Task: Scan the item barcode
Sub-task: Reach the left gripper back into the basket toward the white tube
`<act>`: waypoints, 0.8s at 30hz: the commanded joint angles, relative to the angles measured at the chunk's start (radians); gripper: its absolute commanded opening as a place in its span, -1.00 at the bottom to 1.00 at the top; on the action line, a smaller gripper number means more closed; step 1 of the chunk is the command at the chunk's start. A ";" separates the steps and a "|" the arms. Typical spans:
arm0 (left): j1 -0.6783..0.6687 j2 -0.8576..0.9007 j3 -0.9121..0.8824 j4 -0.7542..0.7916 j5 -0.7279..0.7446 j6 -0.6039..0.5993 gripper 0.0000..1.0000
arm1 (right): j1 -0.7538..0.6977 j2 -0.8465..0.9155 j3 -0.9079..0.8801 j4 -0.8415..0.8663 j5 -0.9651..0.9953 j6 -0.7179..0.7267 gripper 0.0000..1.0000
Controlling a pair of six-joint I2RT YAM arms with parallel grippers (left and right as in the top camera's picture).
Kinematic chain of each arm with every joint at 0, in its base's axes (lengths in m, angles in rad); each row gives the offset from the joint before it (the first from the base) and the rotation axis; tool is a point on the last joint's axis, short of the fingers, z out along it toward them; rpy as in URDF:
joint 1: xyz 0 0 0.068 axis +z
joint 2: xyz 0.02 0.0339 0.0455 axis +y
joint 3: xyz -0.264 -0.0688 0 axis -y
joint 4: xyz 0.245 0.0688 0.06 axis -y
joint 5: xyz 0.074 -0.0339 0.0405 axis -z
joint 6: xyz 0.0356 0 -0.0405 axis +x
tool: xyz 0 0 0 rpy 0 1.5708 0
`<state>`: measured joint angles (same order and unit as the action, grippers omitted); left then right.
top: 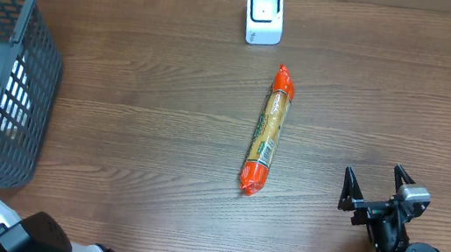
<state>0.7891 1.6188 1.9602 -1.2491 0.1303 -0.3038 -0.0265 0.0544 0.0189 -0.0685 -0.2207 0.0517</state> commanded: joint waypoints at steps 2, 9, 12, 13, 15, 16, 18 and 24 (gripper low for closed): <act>0.069 0.066 -0.050 0.029 -0.004 0.023 0.78 | -0.001 -0.008 -0.011 0.006 0.007 -0.002 1.00; 0.074 0.196 -0.161 0.123 -0.003 0.200 0.70 | -0.001 -0.008 -0.011 0.006 0.007 -0.002 1.00; 0.065 0.276 -0.191 0.140 -0.003 0.303 0.68 | -0.001 -0.008 -0.011 0.006 0.007 -0.002 1.00; 0.062 0.296 -0.192 0.141 -0.003 0.319 0.68 | -0.001 -0.008 -0.011 0.006 0.007 -0.002 1.00; 0.054 0.338 -0.192 0.144 -0.005 0.350 0.68 | -0.001 -0.008 -0.011 0.006 0.007 -0.002 1.00; 0.051 0.354 -0.192 0.144 -0.009 0.364 0.68 | -0.001 -0.008 -0.011 0.006 0.007 -0.002 1.00; 0.045 0.388 -0.192 0.152 -0.011 0.396 0.68 | -0.001 -0.008 -0.011 0.006 0.007 -0.002 1.00; 0.015 0.474 -0.192 0.190 -0.035 0.451 0.86 | -0.001 -0.008 -0.011 0.006 0.007 -0.002 1.00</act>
<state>0.8257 2.0453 1.7733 -1.0706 0.1204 0.0784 -0.0265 0.0544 0.0189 -0.0689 -0.2211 0.0521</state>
